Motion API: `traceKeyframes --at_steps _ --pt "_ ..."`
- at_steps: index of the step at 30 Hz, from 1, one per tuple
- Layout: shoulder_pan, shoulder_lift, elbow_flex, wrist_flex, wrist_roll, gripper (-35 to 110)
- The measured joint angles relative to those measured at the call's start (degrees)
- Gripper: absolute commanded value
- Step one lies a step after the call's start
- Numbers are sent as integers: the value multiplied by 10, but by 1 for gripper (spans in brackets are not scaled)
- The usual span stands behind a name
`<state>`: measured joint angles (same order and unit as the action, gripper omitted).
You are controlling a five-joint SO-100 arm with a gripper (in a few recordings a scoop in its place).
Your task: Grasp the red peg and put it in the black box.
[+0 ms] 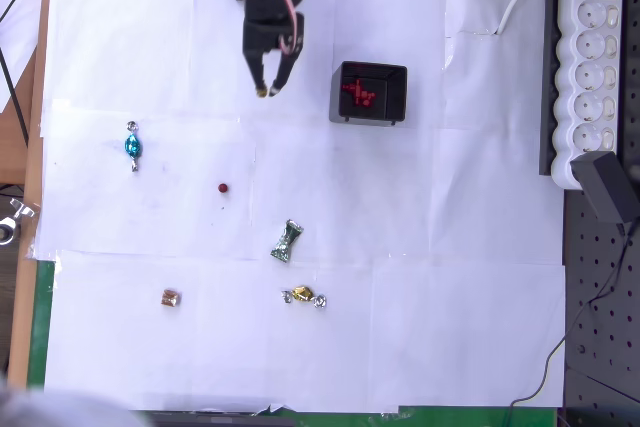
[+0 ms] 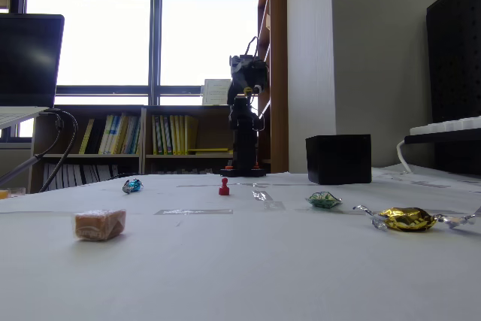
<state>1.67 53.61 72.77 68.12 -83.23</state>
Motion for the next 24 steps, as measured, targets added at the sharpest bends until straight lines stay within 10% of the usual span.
traceKeyframes --at_steps 24 --pt "81 282 -328 -751 -53 0"
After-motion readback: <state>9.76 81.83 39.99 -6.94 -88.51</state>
